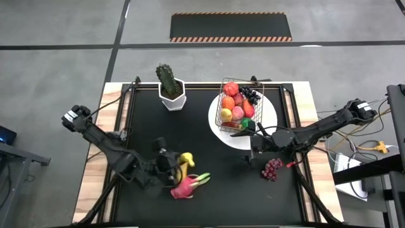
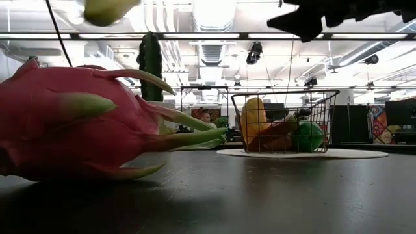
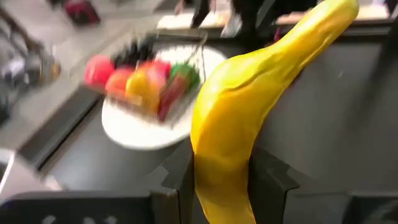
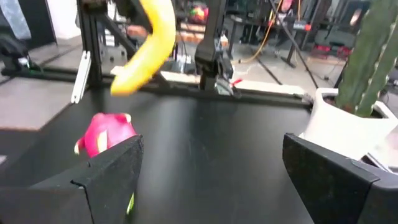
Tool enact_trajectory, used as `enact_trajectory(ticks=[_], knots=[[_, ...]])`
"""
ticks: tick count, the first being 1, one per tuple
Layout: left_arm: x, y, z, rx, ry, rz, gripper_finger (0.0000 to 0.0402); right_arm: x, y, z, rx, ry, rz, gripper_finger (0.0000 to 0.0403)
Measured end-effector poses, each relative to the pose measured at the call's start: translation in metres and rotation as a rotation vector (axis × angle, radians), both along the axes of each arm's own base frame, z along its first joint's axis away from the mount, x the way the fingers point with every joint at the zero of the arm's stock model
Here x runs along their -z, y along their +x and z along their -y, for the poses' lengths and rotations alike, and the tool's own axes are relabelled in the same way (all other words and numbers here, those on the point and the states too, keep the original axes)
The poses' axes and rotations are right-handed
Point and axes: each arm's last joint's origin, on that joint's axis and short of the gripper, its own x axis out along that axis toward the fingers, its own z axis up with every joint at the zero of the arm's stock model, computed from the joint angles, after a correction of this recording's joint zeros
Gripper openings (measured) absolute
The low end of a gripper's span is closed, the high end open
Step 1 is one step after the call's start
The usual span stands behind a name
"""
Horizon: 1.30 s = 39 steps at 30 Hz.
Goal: Build produce basket
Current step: Put the banana into the wire basket
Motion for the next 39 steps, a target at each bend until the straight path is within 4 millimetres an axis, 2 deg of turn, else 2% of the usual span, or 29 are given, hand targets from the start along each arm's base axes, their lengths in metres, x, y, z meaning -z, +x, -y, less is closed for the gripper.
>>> enact_trajectory(ticks=[6,16,20,25,34,39], knots=[[0.013,0.029,-0.007,0.123,0.119,0.097,0.0093,-0.007,0.001,0.000,-0.002,0.013,0.075,0.0366],[0.028,0.056,-0.044,0.202,0.190,0.309,0.0093,-0.018,0.001,-0.002,-0.064,0.044,0.181,0.0366],[0.032,0.061,-0.056,0.277,0.150,0.371,0.0093,-0.020,0.001,-0.002,-0.065,0.037,0.199,0.0366],[0.039,0.062,-0.067,0.281,0.128,0.434,0.0093,-0.022,0.004,-0.003,-0.065,0.021,0.244,0.0366],[0.042,0.060,-0.070,0.278,0.098,0.486,0.0093,-0.014,0.024,-0.010,-0.080,-0.012,0.341,0.0366],[0.048,0.066,-0.067,0.294,0.090,0.487,0.0093,-0.023,0.043,-0.015,-0.079,-0.039,0.330,0.0366]])
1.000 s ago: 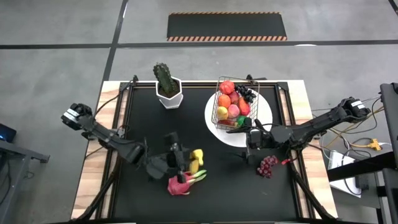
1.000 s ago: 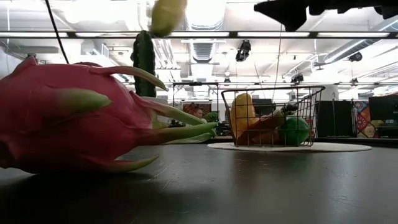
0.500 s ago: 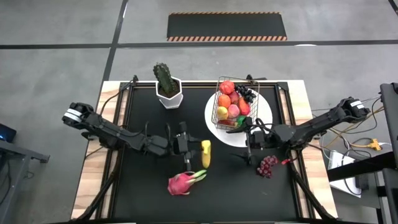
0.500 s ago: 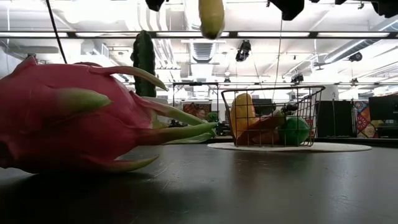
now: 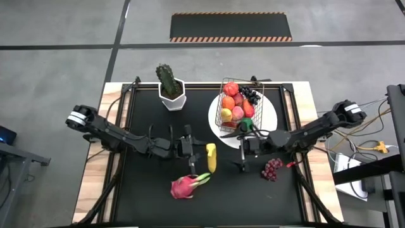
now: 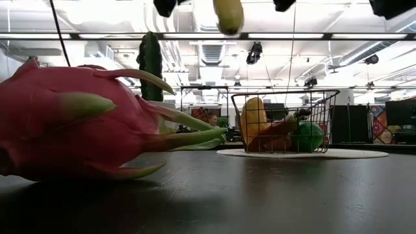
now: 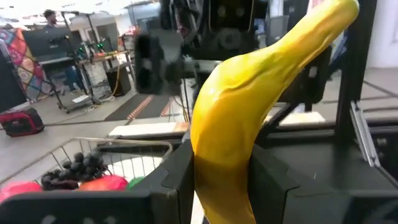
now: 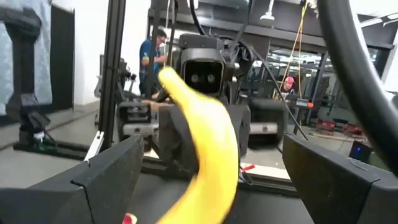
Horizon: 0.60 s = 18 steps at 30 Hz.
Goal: Build produce basket
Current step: Put the banana into the wire basket
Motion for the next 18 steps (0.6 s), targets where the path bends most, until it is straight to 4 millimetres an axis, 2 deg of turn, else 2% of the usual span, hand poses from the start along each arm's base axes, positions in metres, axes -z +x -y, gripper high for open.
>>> enact_trajectory(ticks=[5,10,14,18], knots=[[0.010,0.013,0.004,0.014,0.007,-0.004,0.0093,-0.007,0.019,-0.004,0.009,-0.028,-0.049,0.0366],[0.013,0.016,0.004,0.011,0.005,-0.009,0.0093,-0.009,0.028,-0.006,0.018,-0.045,-0.108,0.0353],[0.012,0.016,0.004,0.010,0.002,-0.001,0.0093,-0.013,0.031,-0.005,0.024,-0.034,-0.099,0.0299],[0.012,0.016,0.003,0.006,0.001,0.000,0.0093,-0.012,0.031,-0.004,0.026,-0.038,-0.109,0.0217]])
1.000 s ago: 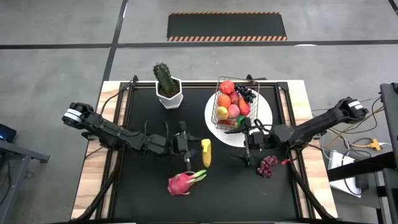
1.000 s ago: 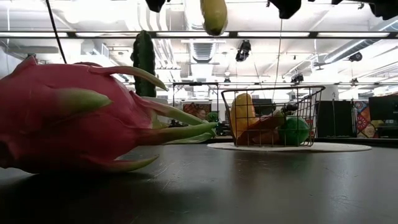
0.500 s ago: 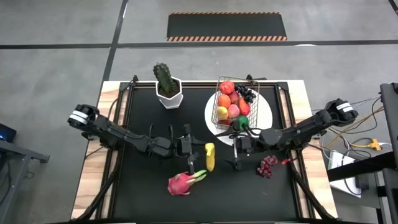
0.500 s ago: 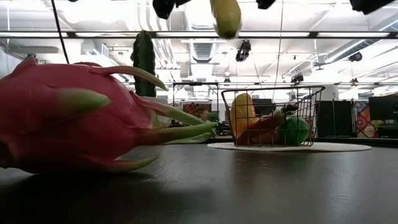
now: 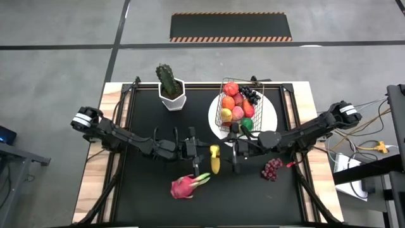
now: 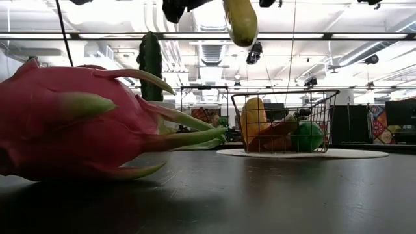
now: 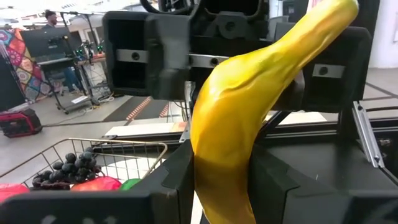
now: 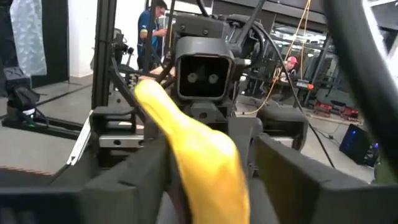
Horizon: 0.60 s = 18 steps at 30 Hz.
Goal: Build produce basket
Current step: Put the banana into the wire basket
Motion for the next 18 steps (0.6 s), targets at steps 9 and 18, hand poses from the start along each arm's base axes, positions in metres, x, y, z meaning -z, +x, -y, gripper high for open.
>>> enact_trajectory(ticks=[9,18], knots=[[0.0005,-0.0001,0.0000,0.001,-0.001,-0.003,0.0093,0.0019,0.0002,0.0004,-0.007,-0.041,-0.018,0.0075],[0.0007,-0.0001,-0.0004,0.000,0.024,-0.007,0.0147,0.0038,0.0003,0.0007,0.000,-0.053,-0.036,0.0075]])
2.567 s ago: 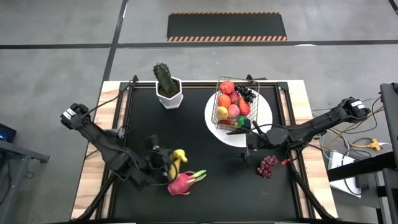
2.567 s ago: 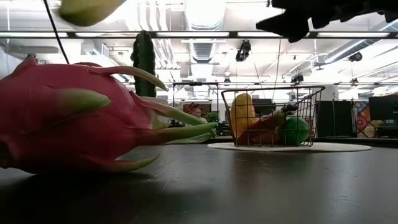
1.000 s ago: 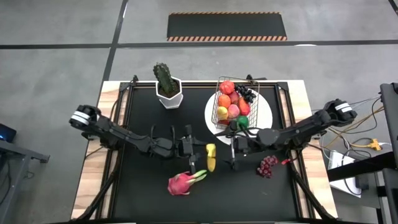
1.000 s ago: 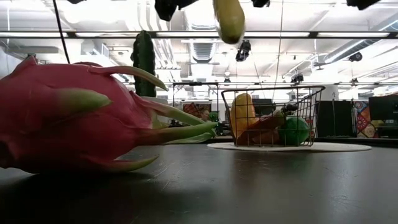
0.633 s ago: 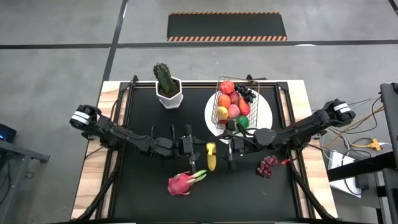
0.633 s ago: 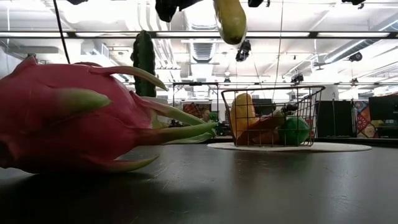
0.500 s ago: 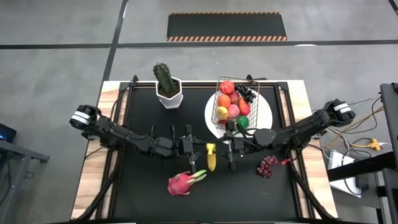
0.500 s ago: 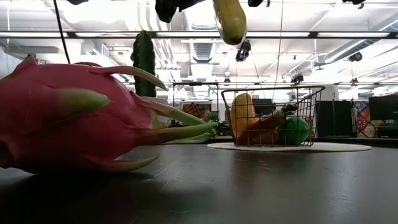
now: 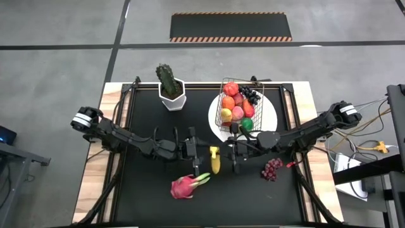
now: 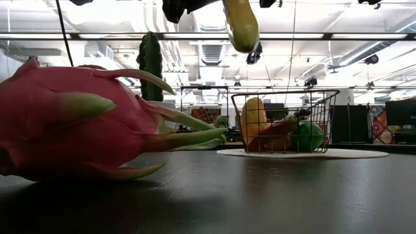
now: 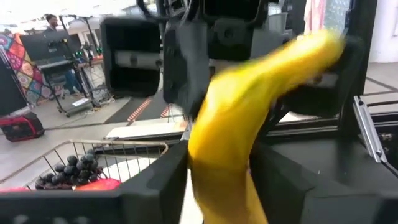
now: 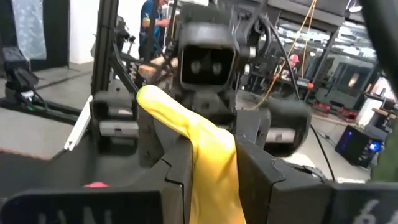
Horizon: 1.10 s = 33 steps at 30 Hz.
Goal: Build produce basket
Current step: Put the banana into the wire basket
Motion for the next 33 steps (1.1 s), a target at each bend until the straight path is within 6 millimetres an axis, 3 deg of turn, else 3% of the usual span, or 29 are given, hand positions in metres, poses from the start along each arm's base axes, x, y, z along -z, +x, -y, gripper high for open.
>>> enact_trajectory(ticks=[6,10,17,23,29,33], knots=[[0.001,-0.001,-0.001,-0.002,0.066,-0.019,0.0230,0.003,-0.002,0.002,0.039,-0.014,-0.050,0.0075],[0.000,-0.006,-0.003,-0.023,0.124,-0.050,0.0261,0.000,-0.005,0.005,0.116,-0.038,-0.119,0.0075],[-0.010,-0.027,-0.011,-0.068,0.167,-0.167,0.0267,-0.013,-0.016,0.017,0.438,-0.139,-0.282,0.0075],[-0.023,-0.044,-0.017,-0.071,0.164,-0.159,0.0267,-0.032,-0.021,0.033,0.783,-0.228,-0.348,0.0089],[-0.020,-0.053,-0.020,-0.069,0.165,-0.175,0.0267,-0.052,-0.020,0.053,0.931,-0.229,-0.360,0.0083],[-0.013,-0.058,-0.021,-0.068,0.171,-0.191,0.0267,-0.053,-0.017,0.074,1.012,-0.183,-0.354,0.0081]])
